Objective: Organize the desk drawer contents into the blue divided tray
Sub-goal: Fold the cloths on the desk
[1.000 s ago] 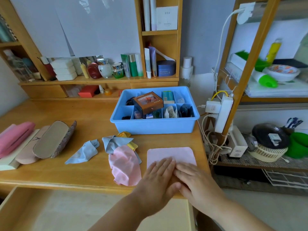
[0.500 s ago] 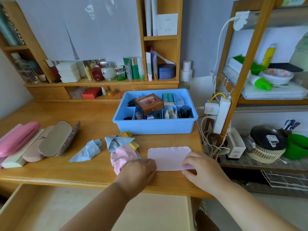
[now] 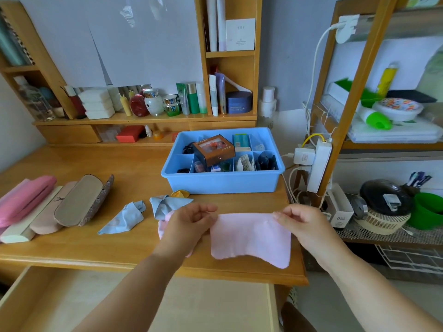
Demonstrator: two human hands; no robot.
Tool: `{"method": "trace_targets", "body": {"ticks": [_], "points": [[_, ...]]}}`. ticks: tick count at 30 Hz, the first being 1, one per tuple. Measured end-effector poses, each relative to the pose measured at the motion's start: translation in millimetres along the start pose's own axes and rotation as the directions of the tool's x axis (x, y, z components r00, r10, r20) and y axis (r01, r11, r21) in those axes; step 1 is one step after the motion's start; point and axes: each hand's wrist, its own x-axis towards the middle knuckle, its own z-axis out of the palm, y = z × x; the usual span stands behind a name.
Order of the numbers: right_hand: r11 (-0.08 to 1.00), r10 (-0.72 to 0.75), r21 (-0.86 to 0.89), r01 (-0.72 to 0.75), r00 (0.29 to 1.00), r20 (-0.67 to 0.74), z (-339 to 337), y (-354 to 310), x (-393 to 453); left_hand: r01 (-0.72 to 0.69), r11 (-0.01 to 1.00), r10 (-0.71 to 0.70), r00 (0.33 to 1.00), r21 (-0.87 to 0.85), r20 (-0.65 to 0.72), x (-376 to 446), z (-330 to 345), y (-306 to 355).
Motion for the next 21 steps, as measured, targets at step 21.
{"method": "trace_targets", "body": {"ticks": [21], "points": [[0.986,0.044,0.164,-0.031,0.996,-0.081,44.2,-37.8,-16.4,-0.184,0.962,0.167,0.981,-0.202,-0.101,-36.5,64.1,20.2]]}}
